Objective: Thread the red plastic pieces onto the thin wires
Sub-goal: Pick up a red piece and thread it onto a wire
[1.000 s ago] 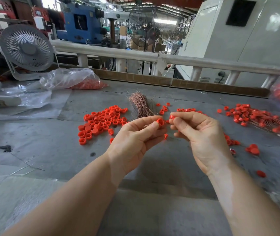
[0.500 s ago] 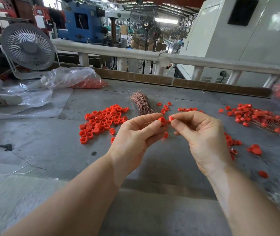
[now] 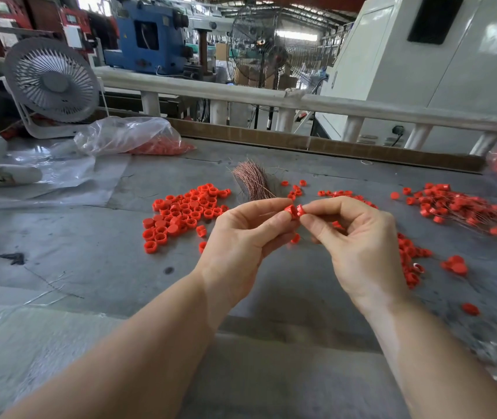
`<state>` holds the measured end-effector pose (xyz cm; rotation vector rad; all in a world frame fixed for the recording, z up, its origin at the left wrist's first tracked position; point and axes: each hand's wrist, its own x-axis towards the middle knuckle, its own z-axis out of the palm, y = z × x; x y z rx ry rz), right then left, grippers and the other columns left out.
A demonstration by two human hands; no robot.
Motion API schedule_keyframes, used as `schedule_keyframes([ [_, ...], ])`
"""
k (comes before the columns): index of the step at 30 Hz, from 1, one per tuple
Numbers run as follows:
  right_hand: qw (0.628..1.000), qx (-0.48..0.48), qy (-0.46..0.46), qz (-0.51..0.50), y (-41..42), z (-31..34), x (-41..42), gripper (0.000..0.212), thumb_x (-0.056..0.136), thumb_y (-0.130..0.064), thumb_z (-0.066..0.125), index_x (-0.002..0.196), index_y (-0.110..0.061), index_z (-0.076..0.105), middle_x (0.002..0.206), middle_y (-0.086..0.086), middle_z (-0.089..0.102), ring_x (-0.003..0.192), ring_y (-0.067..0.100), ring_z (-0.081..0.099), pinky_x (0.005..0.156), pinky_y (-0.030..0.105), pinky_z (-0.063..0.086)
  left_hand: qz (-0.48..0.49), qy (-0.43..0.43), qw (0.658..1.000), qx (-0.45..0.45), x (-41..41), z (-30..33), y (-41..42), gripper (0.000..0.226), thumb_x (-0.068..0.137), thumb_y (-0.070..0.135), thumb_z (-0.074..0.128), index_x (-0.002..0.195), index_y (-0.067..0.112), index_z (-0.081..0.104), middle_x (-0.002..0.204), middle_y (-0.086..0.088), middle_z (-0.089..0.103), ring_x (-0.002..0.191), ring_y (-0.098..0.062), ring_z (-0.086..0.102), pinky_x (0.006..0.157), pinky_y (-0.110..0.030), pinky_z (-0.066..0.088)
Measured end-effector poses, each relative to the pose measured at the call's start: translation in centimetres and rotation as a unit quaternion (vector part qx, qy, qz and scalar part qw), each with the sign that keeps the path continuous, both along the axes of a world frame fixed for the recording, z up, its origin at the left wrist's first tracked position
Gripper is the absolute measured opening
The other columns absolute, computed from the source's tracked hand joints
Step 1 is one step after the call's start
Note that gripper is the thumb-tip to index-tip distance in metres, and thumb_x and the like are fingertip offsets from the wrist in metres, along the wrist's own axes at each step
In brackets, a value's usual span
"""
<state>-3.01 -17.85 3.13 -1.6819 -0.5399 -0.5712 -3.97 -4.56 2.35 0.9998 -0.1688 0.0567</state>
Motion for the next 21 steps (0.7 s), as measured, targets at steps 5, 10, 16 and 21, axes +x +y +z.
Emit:
schedule_keyframes([
  [5, 1.0, -0.021, -0.021, -0.011, -0.01, -0.1, 0.09, 0.018, 0.074, -0.001, 0.072, 0.076, -0.019, 0.068, 0.07, -0.017, 0.067, 0.068, -0.008, 0.061, 0.062, 0.004, 0.041, 0.005, -0.009, 1.0, 0.011, 0.03, -0.11, 0.02, 0.013, 0.064, 0.011, 0.066, 0.074, 0.015, 0.074, 0.077, -0.005, 0.073, 0.07, -0.011, 0.068, 0.064, -0.02, 0.055],
  [10, 0.999, -0.024, -0.038, -0.009, -0.04, -0.15, 0.08, 0.015, 0.074, 0.003, 0.071, 0.077, -0.011, 0.068, 0.076, -0.011, 0.065, 0.069, -0.007, 0.061, 0.061, 0.003, 0.041, 0.006, -0.018, 0.999, 0.035, -0.03, -0.1, -0.01, 0.014, 0.065, 0.012, 0.066, 0.075, 0.016, 0.075, 0.078, -0.003, 0.073, 0.072, -0.011, 0.067, 0.068, -0.02, 0.055],
  [16, 0.998, -0.042, -0.055, -0.01, -0.1, -0.12, 0.0, 0.018, 0.074, 0.003, 0.072, 0.077, -0.015, 0.068, 0.08, -0.011, 0.065, 0.073, -0.005, 0.061, 0.062, 0.003, 0.041, 0.016, -0.031, 0.998, 0.049, -0.2, -0.03, -0.03, 0.014, 0.065, 0.013, 0.066, 0.073, 0.019, 0.076, 0.077, -0.002, 0.073, 0.072, -0.011, 0.067, 0.071, -0.021, 0.056],
  [21, 0.997, -0.044, -0.058, -0.007, -0.07, -0.12, 0.1, 0.024, 0.074, 0.003, 0.072, 0.076, -0.021, 0.067, 0.081, -0.009, 0.065, 0.072, -0.005, 0.062, 0.061, 0.004, 0.041, 0.029, -0.038, 0.997, 0.057, -0.2, 0.05, 0.0, 0.014, 0.07, 0.008, 0.065, 0.074, 0.017, 0.074, 0.077, -0.004, 0.073, 0.072, -0.012, 0.068, 0.072, -0.022, 0.057],
])
